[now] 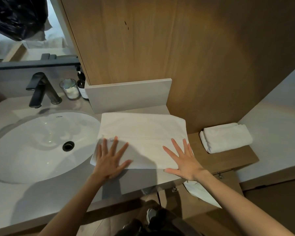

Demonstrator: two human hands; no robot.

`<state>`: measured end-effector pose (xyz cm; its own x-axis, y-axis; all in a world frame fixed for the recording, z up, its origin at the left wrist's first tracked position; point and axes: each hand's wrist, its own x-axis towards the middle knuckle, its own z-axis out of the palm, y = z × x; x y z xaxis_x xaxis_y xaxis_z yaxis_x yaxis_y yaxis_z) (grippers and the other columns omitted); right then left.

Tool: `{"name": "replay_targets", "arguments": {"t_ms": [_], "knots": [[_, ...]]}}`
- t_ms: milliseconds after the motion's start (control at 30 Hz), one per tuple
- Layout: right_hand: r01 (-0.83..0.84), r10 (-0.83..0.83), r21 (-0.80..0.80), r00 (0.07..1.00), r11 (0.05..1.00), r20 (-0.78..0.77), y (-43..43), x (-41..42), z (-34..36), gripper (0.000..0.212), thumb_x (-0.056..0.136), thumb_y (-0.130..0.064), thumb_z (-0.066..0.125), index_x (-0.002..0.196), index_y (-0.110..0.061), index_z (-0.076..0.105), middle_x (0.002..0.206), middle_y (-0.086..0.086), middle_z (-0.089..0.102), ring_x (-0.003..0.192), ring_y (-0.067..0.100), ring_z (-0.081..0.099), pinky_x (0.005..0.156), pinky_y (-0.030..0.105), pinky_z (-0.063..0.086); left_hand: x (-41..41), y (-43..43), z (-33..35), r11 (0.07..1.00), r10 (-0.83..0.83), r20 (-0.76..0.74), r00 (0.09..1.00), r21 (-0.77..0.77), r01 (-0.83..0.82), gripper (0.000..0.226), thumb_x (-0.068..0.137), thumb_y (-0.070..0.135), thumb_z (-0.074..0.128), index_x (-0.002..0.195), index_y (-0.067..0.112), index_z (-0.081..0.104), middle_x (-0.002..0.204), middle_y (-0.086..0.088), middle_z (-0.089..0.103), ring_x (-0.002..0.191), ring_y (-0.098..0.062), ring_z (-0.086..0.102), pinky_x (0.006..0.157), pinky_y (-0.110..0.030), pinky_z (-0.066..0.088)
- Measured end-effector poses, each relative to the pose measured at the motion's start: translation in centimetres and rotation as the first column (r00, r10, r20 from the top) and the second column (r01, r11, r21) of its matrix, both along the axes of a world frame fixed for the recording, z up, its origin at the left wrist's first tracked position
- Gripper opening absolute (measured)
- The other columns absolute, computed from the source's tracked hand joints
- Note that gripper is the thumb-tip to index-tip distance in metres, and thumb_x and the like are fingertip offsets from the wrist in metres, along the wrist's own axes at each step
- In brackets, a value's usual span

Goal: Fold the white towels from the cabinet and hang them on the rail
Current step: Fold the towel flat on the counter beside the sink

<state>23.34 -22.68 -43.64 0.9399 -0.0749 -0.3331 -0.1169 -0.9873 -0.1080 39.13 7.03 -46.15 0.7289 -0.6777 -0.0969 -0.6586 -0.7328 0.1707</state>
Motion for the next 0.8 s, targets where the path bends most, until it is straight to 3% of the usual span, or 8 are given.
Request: {"name": "replay_targets", "arguments": {"t_ms": [100,167,267,367,500,567,667,800], "knots": [[-0.047,0.047,-0.023,0.999,0.999,-0.002,-0.5,-0.5,0.4,0.082,0.086,-0.076,0.032,0.143,-0.052,-0.021,0.155,-0.002,-0.035,0.136,0.040,-0.038,0.110,0.046,-0.023,-0.3,1.0,0.0,0.996,-0.091,0.024,0.996,0.020,0.091,0.084,0.078,0.087,0.017,0.150,0.046,0.002,0.160,-0.004,-0.016,0.141,-0.045,-0.021,0.110,-0.064,-0.012],[-0.052,0.052,-0.049,0.999,0.997,-0.011,-0.4,-0.8,0.7,0.076,0.092,-0.066,0.034,0.142,-0.053,-0.022,0.156,0.001,-0.031,0.139,0.041,-0.032,0.110,0.044,-0.019,-0.4,1.8,0.1,0.989,-0.143,0.048,0.989,0.049,0.141,0.082,0.081,0.083,0.026,0.151,0.043,0.011,0.162,-0.009,-0.003,0.142,-0.051,-0.002,0.110,-0.069,0.005],[-0.013,0.010,-0.045,0.998,0.999,-0.060,0.0,-1.1,1.5,0.078,0.099,-0.041,0.040,0.141,-0.051,-0.024,0.157,0.002,-0.028,0.142,0.039,-0.026,0.118,0.044,0.000,-0.6,2.4,0.9,0.985,-0.161,0.108,0.981,0.081,0.153,0.071,0.087,0.068,0.039,0.150,0.037,0.025,0.155,-0.018,0.024,0.130,-0.055,0.033,0.101,-0.066,0.034],[-0.014,0.010,-0.050,0.998,0.999,-0.068,0.0,-1.2,2.4,0.082,0.099,-0.018,0.043,0.146,-0.049,-0.017,0.160,0.000,-0.020,0.146,0.037,-0.017,0.116,0.040,0.026,-0.4,2.9,1.1,0.983,-0.177,0.119,0.977,0.066,0.170,0.088,0.070,0.040,0.079,0.145,0.029,0.035,0.144,-0.024,0.041,0.120,-0.055,0.046,0.095,-0.064,0.042],[0.024,-0.024,0.015,1.000,1.000,0.013,-0.9,-1.1,3.0,0.069,0.098,-0.012,0.042,0.149,-0.051,0.014,0.162,-0.009,0.009,0.149,0.026,0.009,0.106,0.037,0.043,0.7,4.8,1.8,0.988,-0.144,0.071,0.987,-0.047,0.148,0.087,0.066,0.011,0.085,0.141,0.029,0.044,0.140,-0.015,0.051,0.118,-0.044,0.055,0.088,-0.056,0.050],[0.112,-0.123,0.102,0.987,0.988,0.104,-1.8,-1.1,3.3,0.049,0.098,-0.019,0.044,0.138,-0.047,0.042,0.150,-0.012,0.040,0.138,0.020,0.039,0.102,0.040,0.048,1.1,5.3,2.5,0.987,-0.077,0.048,0.996,-0.138,0.083,0.074,0.066,0.005,0.085,0.131,0.028,0.056,0.131,-0.008,0.060,0.109,-0.037,0.063,0.076,-0.051,0.056],[0.306,-0.396,0.353,0.891,0.884,0.221,-3.0,-1.1,3.9,0.024,0.094,-0.020,0.050,0.103,-0.041,0.061,0.091,-0.010,0.068,0.082,0.016,0.065,0.066,0.030,0.055,2.2,5.6,4.1,0.952,0.097,-0.074,0.993,-0.284,-0.114,0.040,0.079,0.009,0.074,0.115,0.024,0.068,0.110,-0.009,0.071,0.089,-0.033,0.069,0.069,-0.042,0.058],[0.408,-0.684,0.651,0.688,0.640,0.242,-3.9,-0.1,4.7,0.012,0.092,-0.011,0.055,0.098,-0.018,0.063,0.086,-0.002,0.062,0.082,0.013,0.058,0.066,0.026,0.048,3.7,5.0,5.8,0.833,0.218,-0.239,0.946,-0.459,-0.308,0.002,0.090,0.022,0.065,0.092,0.021,0.064,0.084,-0.002,0.066,0.076,-0.022,0.061,0.066,-0.028,0.046]]}}
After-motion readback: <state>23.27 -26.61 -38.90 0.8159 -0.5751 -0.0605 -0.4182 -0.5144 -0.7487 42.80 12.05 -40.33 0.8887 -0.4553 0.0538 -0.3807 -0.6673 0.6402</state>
